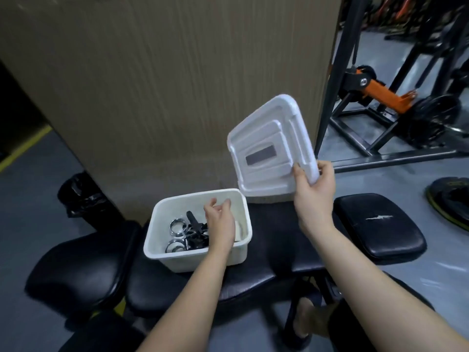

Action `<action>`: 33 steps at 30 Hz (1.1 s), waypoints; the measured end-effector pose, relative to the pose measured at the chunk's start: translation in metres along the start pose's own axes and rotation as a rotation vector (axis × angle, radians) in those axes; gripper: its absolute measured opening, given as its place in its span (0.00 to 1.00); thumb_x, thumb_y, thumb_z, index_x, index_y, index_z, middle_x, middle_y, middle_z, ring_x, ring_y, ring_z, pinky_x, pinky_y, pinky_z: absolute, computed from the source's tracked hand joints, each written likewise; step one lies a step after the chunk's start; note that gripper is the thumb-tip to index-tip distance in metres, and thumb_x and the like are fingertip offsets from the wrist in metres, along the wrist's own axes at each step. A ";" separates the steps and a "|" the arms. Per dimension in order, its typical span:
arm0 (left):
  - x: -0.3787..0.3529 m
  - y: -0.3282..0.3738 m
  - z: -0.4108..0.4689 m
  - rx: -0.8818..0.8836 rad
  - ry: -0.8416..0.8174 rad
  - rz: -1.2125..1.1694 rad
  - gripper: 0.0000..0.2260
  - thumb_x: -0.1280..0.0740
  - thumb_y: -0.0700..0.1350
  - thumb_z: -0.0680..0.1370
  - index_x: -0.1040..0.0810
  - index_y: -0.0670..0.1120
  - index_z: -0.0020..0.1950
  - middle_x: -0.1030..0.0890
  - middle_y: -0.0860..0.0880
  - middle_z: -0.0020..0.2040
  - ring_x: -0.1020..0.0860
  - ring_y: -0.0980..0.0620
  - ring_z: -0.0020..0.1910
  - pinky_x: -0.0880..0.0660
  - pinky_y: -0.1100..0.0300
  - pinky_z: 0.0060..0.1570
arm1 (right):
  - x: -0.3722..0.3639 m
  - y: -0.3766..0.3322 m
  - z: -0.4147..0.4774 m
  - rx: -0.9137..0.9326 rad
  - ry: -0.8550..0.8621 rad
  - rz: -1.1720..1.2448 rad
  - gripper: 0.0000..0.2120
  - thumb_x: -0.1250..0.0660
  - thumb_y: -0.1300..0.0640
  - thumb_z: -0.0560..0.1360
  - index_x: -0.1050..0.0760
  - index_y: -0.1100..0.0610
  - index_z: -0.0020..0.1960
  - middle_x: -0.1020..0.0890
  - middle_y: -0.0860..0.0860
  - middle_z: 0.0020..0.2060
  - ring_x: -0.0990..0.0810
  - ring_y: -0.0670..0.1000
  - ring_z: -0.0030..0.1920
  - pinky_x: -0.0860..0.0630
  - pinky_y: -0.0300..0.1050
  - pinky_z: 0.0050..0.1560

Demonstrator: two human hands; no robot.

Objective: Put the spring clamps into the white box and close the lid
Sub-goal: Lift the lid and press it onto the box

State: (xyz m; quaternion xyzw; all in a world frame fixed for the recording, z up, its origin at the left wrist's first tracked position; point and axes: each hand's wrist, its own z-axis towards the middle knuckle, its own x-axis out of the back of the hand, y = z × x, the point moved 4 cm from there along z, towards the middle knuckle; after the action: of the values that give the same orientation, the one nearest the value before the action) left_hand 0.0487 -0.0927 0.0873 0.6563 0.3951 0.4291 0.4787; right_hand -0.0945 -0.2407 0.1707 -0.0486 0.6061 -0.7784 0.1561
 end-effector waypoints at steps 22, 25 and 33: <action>0.179 0.010 0.030 0.009 0.105 0.039 0.15 0.39 0.38 0.75 0.19 0.46 0.59 0.16 0.51 0.49 0.19 0.51 0.45 0.23 0.60 0.38 | -0.076 0.074 -0.040 -0.537 -0.428 -0.322 0.17 0.38 0.53 0.74 0.25 0.60 0.59 0.18 0.51 0.49 0.21 0.49 0.42 0.26 0.44 0.38; 0.196 -0.002 0.032 0.022 0.179 0.253 0.11 0.37 0.43 0.74 0.22 0.47 0.55 0.19 0.52 0.49 0.21 0.52 0.47 0.26 0.57 0.41 | -0.085 0.080 -0.047 -0.442 -0.404 -0.557 0.21 0.38 0.42 0.76 0.31 0.59 0.57 0.21 0.52 0.49 0.21 0.52 0.45 0.24 0.50 0.43; 0.202 -0.035 0.057 0.049 0.283 0.792 0.24 0.42 0.59 0.77 0.26 0.39 0.56 0.26 0.40 0.58 0.28 0.38 0.58 0.27 0.46 0.57 | -0.105 0.095 -0.057 -0.138 -0.421 -0.978 0.23 0.38 0.38 0.77 0.34 0.58 0.52 0.22 0.55 0.49 0.21 0.60 0.46 0.26 0.51 0.39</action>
State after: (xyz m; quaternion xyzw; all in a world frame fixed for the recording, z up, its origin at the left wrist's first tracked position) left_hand 0.1636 0.0867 0.0805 0.7032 0.1841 0.6563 0.2022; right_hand 0.0073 -0.1769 0.0772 -0.4905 0.5181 -0.6920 -0.1098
